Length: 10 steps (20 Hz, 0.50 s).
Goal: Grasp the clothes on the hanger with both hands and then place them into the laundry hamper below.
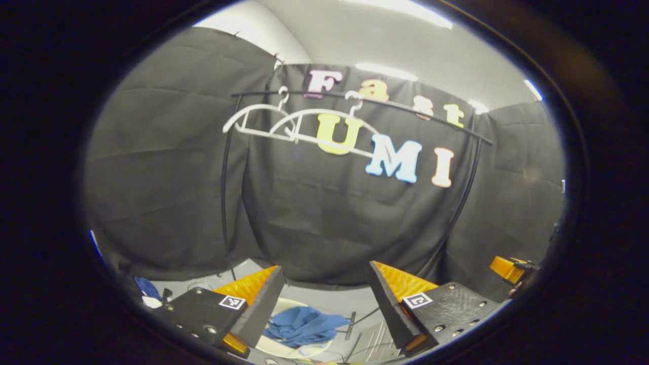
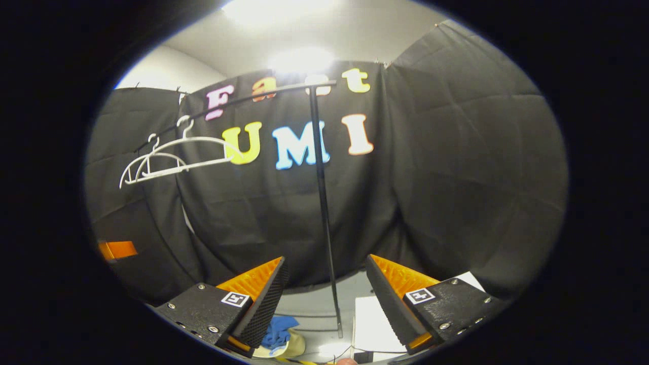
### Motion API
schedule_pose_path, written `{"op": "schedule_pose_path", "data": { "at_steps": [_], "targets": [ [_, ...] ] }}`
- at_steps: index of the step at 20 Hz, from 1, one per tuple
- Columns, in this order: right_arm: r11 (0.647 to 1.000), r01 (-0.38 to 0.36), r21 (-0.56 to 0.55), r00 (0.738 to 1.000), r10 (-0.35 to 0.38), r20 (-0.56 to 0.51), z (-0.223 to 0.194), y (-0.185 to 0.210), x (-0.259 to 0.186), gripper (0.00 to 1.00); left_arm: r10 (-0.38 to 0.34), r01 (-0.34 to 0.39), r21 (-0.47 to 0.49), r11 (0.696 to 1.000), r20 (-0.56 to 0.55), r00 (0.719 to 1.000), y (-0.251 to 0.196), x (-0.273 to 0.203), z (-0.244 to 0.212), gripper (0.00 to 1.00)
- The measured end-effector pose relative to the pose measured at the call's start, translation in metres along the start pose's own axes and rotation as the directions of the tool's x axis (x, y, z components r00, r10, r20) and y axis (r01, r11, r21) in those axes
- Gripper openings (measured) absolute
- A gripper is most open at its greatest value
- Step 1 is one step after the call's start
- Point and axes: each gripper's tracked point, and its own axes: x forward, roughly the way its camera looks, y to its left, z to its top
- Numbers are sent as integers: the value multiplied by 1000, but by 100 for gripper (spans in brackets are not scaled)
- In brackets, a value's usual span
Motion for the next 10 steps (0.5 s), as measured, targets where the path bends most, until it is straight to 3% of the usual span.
{"op": "schedule_pose_path", "data": {
  "at_steps": [1, 4, 6, 8, 10],
  "targets": [
    [1000, 4, 9, 999, -5, 34, 15, -1, -3, 95, 6, -7, 19, 1000, 36, 999, 1, -5, 17, 96],
    [999, 18, 34, 995, -22, 102, 46, -1, -10, 92, -3, -8, 66, 998, 152, 988, 7, -19, 82, 96],
    [998, 46, 35, 987, -51, 150, 66, -2, -18, 96, -18, -3, 92, 996, 226, 974, 11, -28, 116, 96],
    [996, 89, 12, 975, -90, 205, 83, -2, -27, 91, -33, 6, 100, 995, 273, 961, 20, -33, 133, 96],
    [990, 140, -21, 956, -129, 264, 96, -2, -37, 95, -36, 13, 80, 997, 304, 952, 36, -47, 142, 96]
  ]
}}
